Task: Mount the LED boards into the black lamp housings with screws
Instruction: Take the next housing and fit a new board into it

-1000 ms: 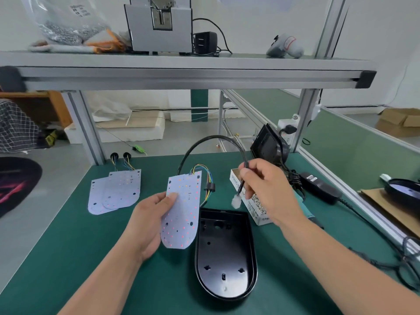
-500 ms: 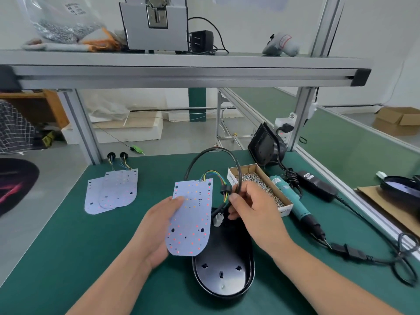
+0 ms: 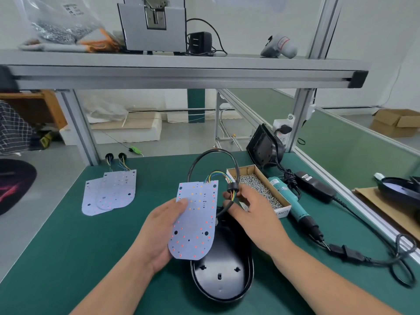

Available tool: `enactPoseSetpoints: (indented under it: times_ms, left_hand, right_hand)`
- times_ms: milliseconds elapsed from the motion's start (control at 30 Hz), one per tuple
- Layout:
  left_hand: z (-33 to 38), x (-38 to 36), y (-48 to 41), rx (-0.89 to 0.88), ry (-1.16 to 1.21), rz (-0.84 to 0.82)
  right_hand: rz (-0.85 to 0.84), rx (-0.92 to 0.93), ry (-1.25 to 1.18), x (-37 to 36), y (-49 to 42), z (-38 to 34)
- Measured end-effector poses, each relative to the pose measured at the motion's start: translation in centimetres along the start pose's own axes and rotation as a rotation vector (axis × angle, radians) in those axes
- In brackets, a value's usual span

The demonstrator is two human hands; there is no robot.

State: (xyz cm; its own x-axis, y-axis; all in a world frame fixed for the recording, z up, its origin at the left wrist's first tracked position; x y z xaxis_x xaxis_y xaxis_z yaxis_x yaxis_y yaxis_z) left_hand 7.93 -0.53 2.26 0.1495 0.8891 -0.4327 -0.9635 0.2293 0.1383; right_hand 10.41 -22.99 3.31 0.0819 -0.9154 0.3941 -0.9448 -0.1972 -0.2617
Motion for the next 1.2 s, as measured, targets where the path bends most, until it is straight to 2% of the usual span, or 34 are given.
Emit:
enactPoseSetpoints:
  times_ms: [200, 333, 567, 667, 700, 800, 1000, 1200]
  left_hand:
    - [0.5, -0.1, 0.1, -0.073, -0.009, 0.038]
    - [0.5, -0.2, 0.1, -0.080, -0.023, 0.051]
    - [0.4, -0.3, 0.3, -0.092, -0.089, 0.069]
    - [0.4, -0.6, 0.4, -0.113, -0.101, 0.077]
    - [0.5, -0.8, 0.4, -0.127, -0.102, 0.066]
    - [0.8, -1.0, 0.6, -0.148, -0.080, 0.031]
    - [0.6, -0.9, 0.9, -0.136, -0.063, -0.028]
    - [0.3, -1.9, 1.1, -0.102, -0.225, -0.111]
  right_hand:
    - [-0.037, 0.009, -0.194, 0.1, -0.4, -0.8]
    - [-0.108, -0.062, -0.373, 0.3, -0.7, -0.9]
    - [-0.135, 0.007, -0.172, 0.4, -0.5, -1.5]
    - [-0.055, -0.003, 0.013, 0.3, -0.7, -1.6]
    - [-0.085, 0.004, 0.044, 0.2, -0.8, -1.8]
    - [-0.230, 0.074, 0.023, -0.6, -0.4, -2.4]
    - [-0.109, 0.016, -0.046, -1.4, -0.6, -1.3]
    - [-0.061, 0.121, -0.282, -2.0, -0.7, -1.1]
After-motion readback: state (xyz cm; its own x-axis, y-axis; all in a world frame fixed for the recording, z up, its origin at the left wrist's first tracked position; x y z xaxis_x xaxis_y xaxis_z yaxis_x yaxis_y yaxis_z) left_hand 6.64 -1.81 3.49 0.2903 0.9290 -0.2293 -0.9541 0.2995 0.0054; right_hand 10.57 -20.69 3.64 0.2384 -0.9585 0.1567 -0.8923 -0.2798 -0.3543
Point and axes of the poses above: each hand's wrist, its own y-axis away from the middle knuckle, its own x-axis out of the back of the hand, z = x × y, the point moved 1 cm from there along -y, towards the middle knuckle, and after that the axes turned 6 degrees about -z, right-handed, at the moved point
